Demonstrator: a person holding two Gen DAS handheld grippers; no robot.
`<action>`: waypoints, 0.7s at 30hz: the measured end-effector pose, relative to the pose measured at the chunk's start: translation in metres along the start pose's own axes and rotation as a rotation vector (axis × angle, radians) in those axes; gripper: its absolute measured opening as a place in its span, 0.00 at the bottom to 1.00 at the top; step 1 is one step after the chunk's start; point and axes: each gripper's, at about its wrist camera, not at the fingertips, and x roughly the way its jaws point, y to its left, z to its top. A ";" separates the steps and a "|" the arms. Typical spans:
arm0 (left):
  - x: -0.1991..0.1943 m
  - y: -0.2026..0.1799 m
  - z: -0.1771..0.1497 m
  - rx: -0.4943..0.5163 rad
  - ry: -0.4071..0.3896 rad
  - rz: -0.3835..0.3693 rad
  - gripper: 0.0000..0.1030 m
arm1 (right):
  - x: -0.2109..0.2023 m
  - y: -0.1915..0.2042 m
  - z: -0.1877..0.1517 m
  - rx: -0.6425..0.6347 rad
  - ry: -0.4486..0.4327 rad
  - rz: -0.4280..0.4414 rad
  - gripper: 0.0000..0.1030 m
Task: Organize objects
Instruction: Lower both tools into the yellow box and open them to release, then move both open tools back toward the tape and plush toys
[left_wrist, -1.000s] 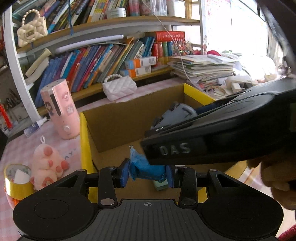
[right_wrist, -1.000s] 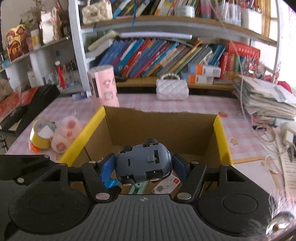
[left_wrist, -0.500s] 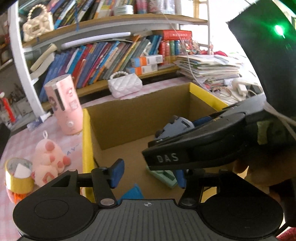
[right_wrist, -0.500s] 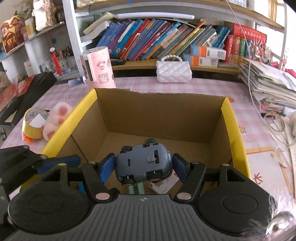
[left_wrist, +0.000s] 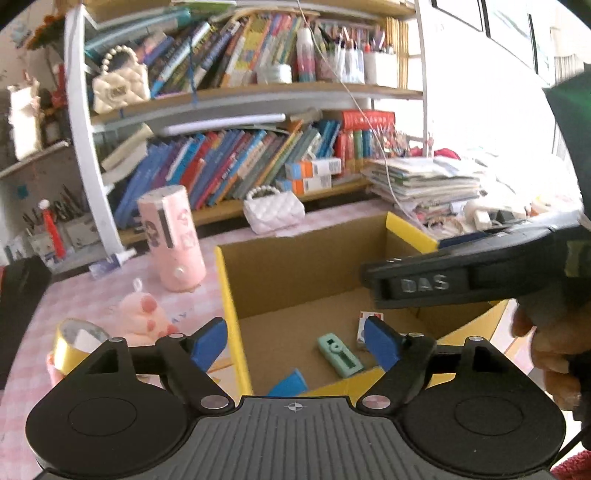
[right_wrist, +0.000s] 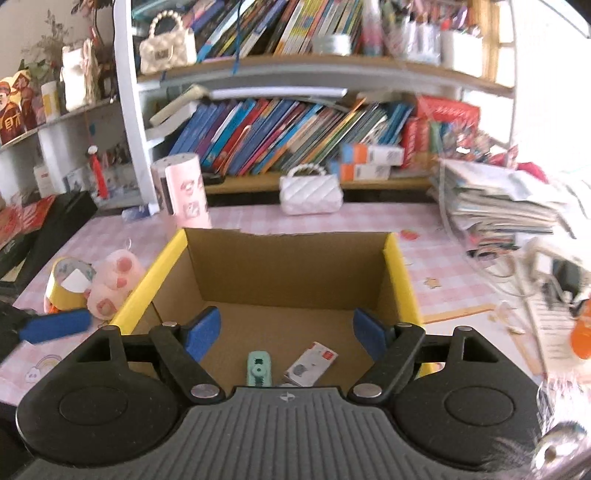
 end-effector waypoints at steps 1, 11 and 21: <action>-0.005 0.002 -0.001 -0.009 -0.005 0.000 0.81 | -0.006 0.000 -0.003 0.002 -0.008 -0.014 0.76; -0.039 0.022 -0.033 -0.093 0.030 -0.004 0.82 | -0.060 0.011 -0.043 0.053 -0.026 -0.178 0.76; -0.071 0.040 -0.068 -0.115 0.130 -0.023 0.82 | -0.081 0.034 -0.094 0.150 0.144 -0.210 0.76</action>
